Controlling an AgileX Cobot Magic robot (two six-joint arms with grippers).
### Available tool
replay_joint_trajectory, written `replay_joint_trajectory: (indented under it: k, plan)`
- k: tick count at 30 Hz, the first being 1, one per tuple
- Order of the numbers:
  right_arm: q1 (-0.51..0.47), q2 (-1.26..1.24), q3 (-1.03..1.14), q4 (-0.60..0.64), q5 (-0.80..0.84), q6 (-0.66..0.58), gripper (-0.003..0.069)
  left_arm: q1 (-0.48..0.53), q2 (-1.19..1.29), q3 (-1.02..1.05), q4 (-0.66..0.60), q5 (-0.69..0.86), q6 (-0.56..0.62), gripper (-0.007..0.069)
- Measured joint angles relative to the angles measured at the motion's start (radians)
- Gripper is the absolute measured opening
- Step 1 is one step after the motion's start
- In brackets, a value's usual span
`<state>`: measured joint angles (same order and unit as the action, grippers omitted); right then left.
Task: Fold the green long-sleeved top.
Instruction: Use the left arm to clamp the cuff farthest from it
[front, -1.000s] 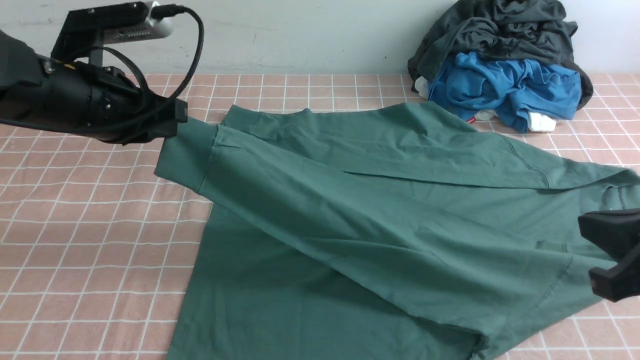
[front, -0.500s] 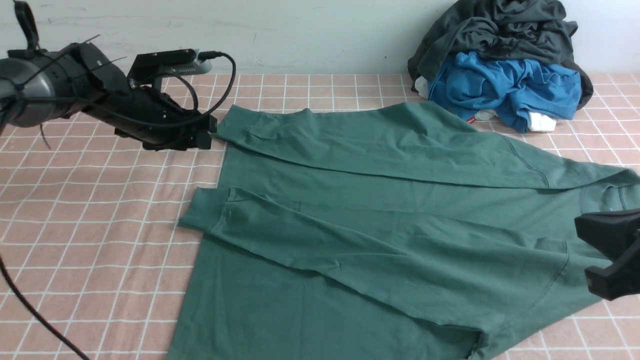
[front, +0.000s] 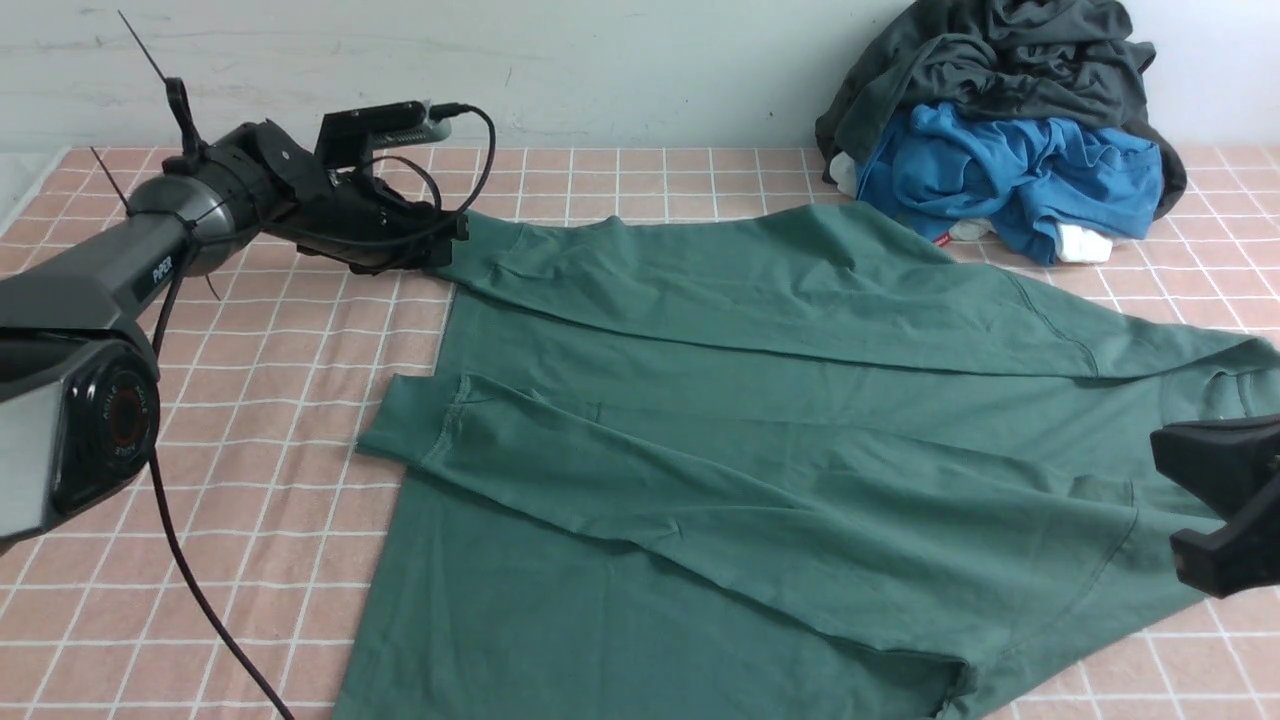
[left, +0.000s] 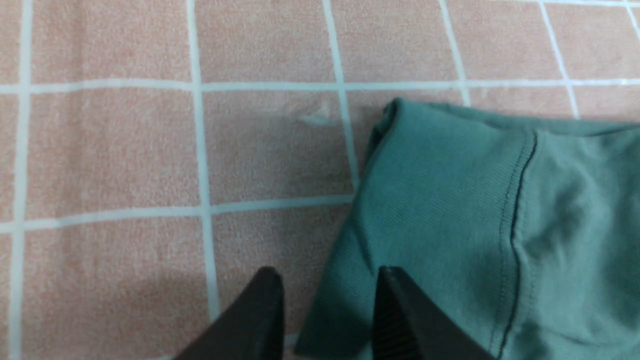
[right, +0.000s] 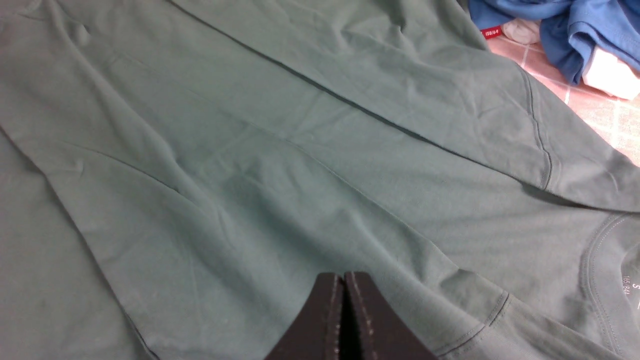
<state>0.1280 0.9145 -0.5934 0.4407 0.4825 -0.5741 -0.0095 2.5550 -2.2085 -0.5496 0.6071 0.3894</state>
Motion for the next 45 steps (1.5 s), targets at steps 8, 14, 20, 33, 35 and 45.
replay_joint_trajectory:
  k: [8, 14, 20, 33, 35, 45]
  plan:
    - [0.000, 0.000, 0.000, 0.000, 0.000, -0.002, -0.0010, 0.000, -0.100, -0.099, 0.012, 0.290, 0.003, -0.0001]
    - [0.000, 0.000, 0.000, 0.002, 0.000, -0.003, -0.0010, -0.002, -0.319, -0.130, 0.049, 0.605, 0.003, -0.0003]
    - [0.000, 0.000, 0.000, 0.015, 0.000, -0.003, -0.0010, -0.010, -0.254, -0.133, 0.206, 0.541, 0.000, 0.0027]
    - [0.000, 0.000, 0.000, 0.019, 0.000, -0.004, -0.0010, -0.071, 0.003, -0.125, 0.400, 0.140, -0.086, 0.0448]
    - [0.000, 0.000, 0.000, 0.019, 0.000, -0.005, -0.0010, -0.071, 0.011, -0.125, 0.401, 0.105, -0.139, 0.0432]
    - [0.000, 0.000, 0.000, 0.019, -0.001, -0.014, -0.0010, -0.075, 0.041, -0.126, 0.399, 0.121, -0.225, 0.0135]
